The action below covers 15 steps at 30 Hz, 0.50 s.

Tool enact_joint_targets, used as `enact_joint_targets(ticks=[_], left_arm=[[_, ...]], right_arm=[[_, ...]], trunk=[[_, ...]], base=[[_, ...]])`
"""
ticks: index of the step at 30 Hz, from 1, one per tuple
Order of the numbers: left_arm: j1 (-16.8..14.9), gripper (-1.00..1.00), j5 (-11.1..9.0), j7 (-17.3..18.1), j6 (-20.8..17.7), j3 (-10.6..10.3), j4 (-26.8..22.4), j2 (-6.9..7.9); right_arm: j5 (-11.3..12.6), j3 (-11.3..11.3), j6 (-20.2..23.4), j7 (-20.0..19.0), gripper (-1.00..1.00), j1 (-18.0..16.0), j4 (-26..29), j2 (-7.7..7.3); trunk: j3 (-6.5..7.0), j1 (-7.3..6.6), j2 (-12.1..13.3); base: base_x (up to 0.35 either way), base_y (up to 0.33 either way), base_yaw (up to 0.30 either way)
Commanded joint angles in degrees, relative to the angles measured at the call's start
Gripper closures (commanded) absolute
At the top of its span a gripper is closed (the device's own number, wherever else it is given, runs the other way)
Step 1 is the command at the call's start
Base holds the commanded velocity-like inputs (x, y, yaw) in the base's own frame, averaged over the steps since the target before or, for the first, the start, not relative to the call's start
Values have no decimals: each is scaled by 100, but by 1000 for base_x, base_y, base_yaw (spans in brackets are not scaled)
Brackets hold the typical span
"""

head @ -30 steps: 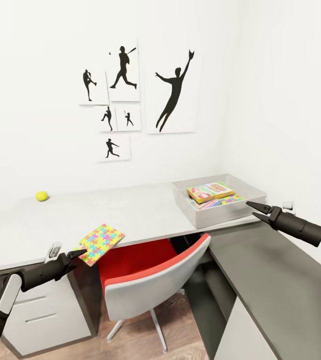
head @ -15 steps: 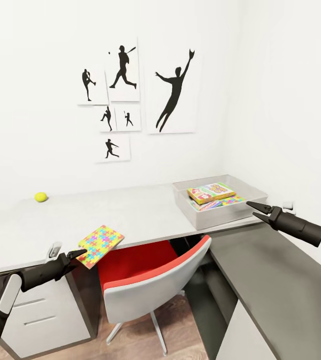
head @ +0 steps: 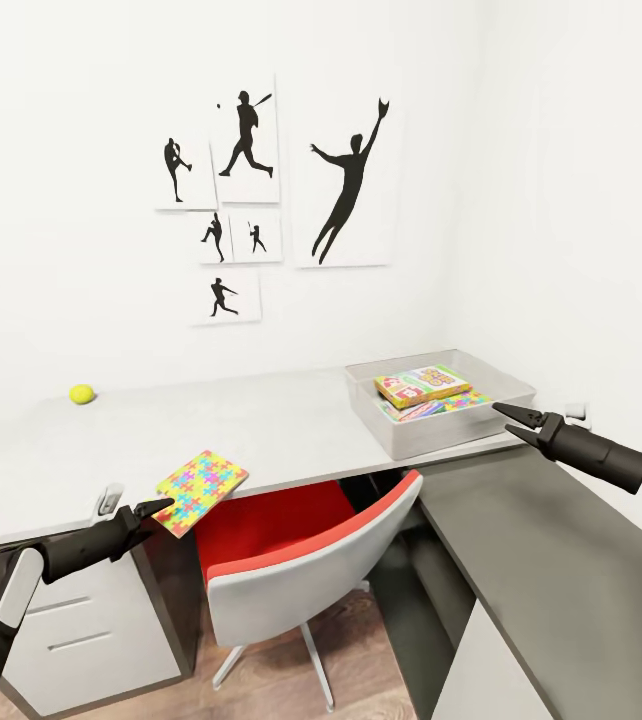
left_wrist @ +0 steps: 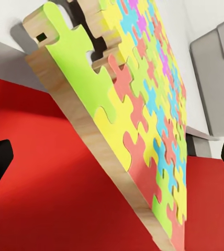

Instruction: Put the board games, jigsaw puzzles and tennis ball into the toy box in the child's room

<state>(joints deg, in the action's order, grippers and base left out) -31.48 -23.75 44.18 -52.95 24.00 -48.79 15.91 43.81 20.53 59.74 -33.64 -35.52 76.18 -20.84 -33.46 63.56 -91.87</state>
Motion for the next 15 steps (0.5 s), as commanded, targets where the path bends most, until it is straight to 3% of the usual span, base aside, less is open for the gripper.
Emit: enact_joint_targets(ticks=[1,15], left_arm=[[-4,-100,8,31,-23,10,1,-1],[-5,-100,7,41,-23,9,1,-6]], right_arm=[[-39,7,26,-46,-100,-6,0,2],[-39,8,26,-46,-100,-7,-6,1]], trunk=[[-6,0,-3],[-6,0,-3]], base=[[0,0,0],[11,0,0]])
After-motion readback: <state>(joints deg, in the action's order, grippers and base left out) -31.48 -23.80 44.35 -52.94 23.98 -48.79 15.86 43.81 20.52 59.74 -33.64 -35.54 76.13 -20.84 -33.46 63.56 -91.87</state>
